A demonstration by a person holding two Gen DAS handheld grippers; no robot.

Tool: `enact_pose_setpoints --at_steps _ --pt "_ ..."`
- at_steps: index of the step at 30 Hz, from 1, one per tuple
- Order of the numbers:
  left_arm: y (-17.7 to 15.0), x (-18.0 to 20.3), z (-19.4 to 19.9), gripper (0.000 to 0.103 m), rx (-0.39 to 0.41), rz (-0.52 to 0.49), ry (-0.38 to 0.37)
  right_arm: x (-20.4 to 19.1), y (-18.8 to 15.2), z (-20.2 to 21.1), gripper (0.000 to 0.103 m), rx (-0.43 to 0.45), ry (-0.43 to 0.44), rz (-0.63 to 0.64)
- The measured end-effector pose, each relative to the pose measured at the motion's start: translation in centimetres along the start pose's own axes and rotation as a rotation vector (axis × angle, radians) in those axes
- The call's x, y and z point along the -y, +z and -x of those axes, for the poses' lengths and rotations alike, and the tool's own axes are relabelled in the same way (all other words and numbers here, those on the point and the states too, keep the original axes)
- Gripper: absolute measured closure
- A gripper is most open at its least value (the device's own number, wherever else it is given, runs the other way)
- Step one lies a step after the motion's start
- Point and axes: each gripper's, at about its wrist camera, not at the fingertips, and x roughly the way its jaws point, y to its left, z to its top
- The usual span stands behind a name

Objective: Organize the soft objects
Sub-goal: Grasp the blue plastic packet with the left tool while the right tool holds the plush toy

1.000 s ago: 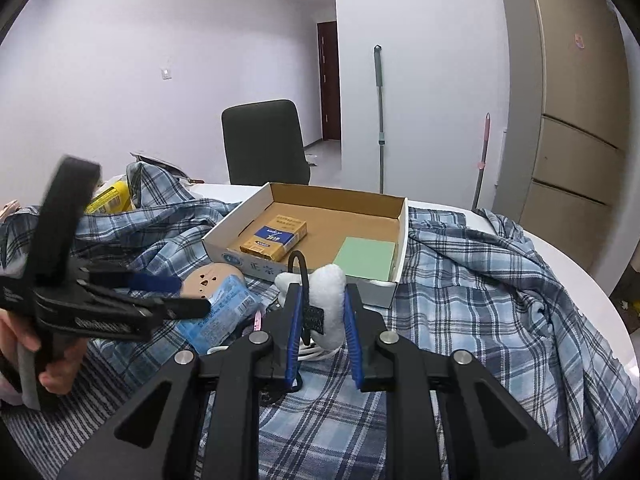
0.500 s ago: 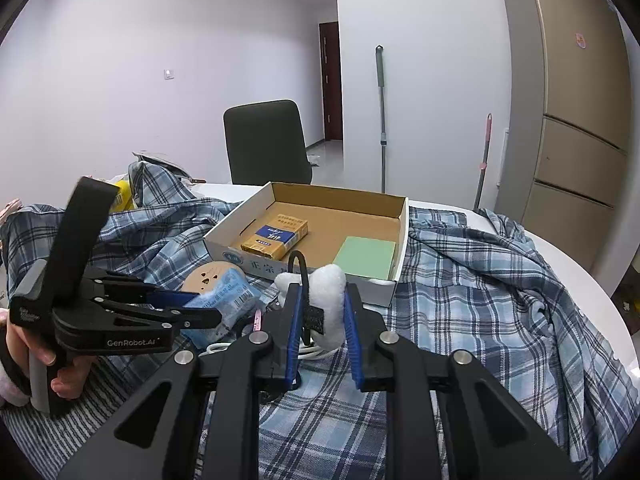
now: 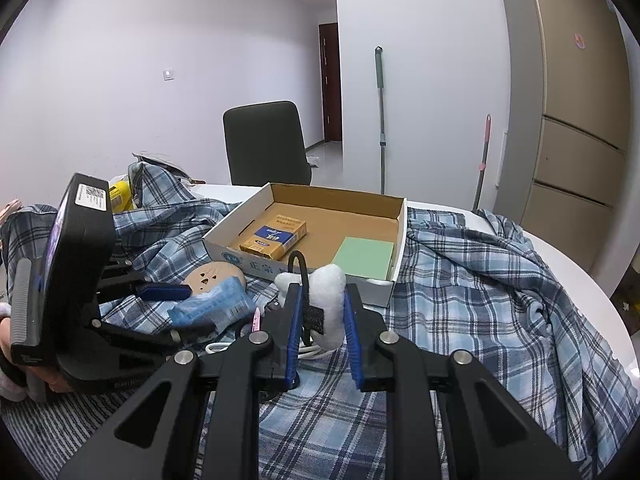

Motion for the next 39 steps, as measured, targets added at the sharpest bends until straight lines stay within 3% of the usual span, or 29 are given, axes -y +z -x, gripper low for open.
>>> enact_pose_setpoints --at_steps 1,2,8,13,15,20,23,31,35,39 --pt "0.0 0.1 -0.2 0.029 -0.007 0.005 -0.014 0.0 0.0 0.0 0.084 -0.002 0.001 -0.002" --pt "-0.1 0.1 -0.4 0.027 -0.013 0.016 -0.032 0.1 0.0 0.0 0.084 -0.002 0.003 -0.003" --pt "0.4 -0.9 -1.5 0.027 -0.035 0.093 -0.085 0.0 0.0 0.2 0.084 0.004 0.007 0.002" --pt "0.5 -4.0 -2.7 0.027 -0.069 0.281 -0.247 -0.2 -0.1 0.2 0.084 0.004 0.009 0.008" --pt "0.4 -4.7 -2.9 0.031 -0.077 0.327 -0.293 -0.3 -0.1 0.3 0.084 0.005 0.010 0.011" --pt "0.2 -6.1 -3.5 0.064 -0.085 0.399 -0.342 -0.3 -0.1 0.2 0.084 0.005 0.010 0.013" --pt "0.2 -6.3 -3.4 0.072 -0.077 0.396 -0.388 -0.3 -0.1 0.1 0.084 0.000 0.012 0.010" --pt "0.5 -3.7 -1.7 0.083 -0.008 0.229 -0.253 0.1 0.0 0.0 0.084 0.001 0.004 0.004" --pt "0.4 -0.7 0.0 0.082 0.045 0.047 -0.082 -0.1 -0.1 0.2 0.084 0.010 -0.002 0.017" --pt "0.1 0.4 0.1 0.074 0.022 0.010 -0.095 -0.2 -0.1 0.4 0.084 0.016 -0.004 0.022"
